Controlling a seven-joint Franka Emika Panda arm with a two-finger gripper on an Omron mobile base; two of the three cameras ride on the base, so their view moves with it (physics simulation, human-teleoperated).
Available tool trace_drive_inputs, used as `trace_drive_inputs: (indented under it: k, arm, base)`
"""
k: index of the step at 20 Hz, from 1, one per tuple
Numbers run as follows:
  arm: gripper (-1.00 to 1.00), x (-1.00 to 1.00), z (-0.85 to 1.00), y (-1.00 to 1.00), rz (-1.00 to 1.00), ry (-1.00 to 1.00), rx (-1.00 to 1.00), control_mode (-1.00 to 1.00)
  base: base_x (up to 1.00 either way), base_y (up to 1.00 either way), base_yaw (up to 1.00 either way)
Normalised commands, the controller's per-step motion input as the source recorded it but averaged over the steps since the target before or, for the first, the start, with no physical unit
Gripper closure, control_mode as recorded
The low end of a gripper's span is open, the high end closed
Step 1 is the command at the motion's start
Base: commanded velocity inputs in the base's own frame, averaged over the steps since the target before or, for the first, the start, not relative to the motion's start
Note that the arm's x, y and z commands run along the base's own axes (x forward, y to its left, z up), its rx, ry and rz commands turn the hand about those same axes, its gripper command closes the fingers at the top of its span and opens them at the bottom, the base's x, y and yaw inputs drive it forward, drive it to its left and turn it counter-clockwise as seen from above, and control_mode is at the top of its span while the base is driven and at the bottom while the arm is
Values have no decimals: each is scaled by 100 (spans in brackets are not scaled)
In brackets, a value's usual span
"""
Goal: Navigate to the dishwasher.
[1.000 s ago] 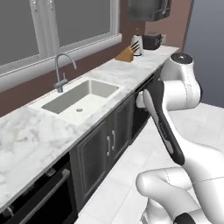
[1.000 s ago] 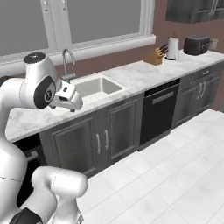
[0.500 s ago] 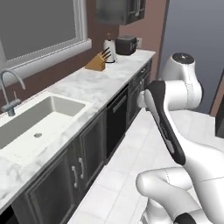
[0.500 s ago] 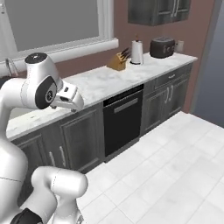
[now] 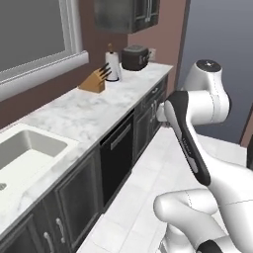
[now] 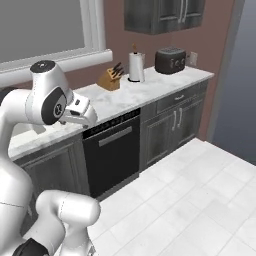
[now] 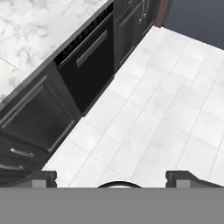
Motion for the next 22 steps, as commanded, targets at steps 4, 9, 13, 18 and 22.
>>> trace_drive_inputs:
  k: [4,9,13,18,22]
  arm:
    - [-100,0,0,0,0,0,0,100]
    - [-100,0,0,0,0,0,0,100]
    - [-100,0,0,0,0,0,0,100]
    - [-100,0,0,0,0,0,0,100]
    - [-100,0,0,0,0,0,0,100]
  base:
    - [100,-100,15]
    - [100,-96,15]
    - [93,-91,24]
    - [49,-78,53]
    - [46,-66,61]
